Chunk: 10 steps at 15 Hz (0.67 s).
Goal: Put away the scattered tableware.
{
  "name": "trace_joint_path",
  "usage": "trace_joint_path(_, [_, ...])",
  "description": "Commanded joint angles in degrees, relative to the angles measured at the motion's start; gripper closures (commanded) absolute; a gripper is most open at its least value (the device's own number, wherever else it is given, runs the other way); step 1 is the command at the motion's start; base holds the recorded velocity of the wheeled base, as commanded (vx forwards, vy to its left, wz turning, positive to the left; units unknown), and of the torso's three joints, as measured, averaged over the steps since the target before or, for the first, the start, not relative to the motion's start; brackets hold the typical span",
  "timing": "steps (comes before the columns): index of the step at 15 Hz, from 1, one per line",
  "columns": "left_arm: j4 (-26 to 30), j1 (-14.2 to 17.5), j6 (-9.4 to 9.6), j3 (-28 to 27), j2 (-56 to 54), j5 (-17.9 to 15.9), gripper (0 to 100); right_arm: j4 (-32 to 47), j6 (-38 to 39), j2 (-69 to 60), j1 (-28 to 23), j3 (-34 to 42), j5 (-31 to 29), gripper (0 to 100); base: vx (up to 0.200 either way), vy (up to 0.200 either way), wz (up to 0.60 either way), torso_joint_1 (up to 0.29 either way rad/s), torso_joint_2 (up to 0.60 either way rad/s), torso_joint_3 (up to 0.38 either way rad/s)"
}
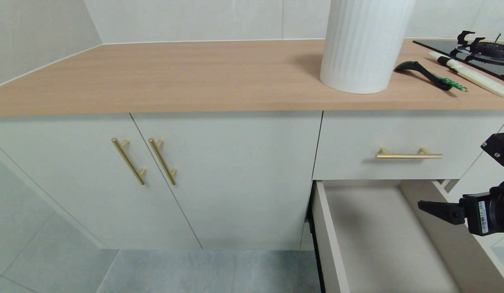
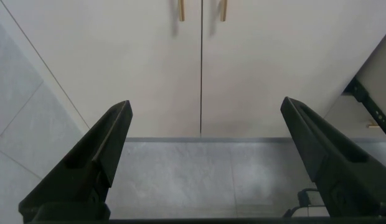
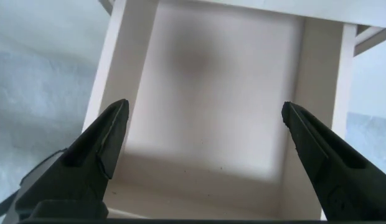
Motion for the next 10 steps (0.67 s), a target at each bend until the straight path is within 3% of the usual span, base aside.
trace_joint_path(1, [-0.04, 0.02, 0.02, 0.0, 0.07, 0.01, 0, -0.1, -0.23, -0.05, 0.01, 0.03, 0.01, 0, 0.0, 0.0, 0.0, 0.115, -0.27, -0.286])
trace_joint_path(7, [-0.04, 0.02, 0.02, 0.0, 0.07, 0.01, 0, -0.1, -0.32, -0.05, 0.01, 0.38, -0.26, 0, 0.0, 0.0, 0.0, 0.176, -0.52, -0.289])
trace_joint_path(10, [-0.04, 0.02, 0.02, 0.0, 0.07, 0.01, 0, -0.1, -3.13, -0.93, 0.01, -1.81, -0.43, 0, 0.0, 0.0, 0.0, 0.069, -0.17, -0.103])
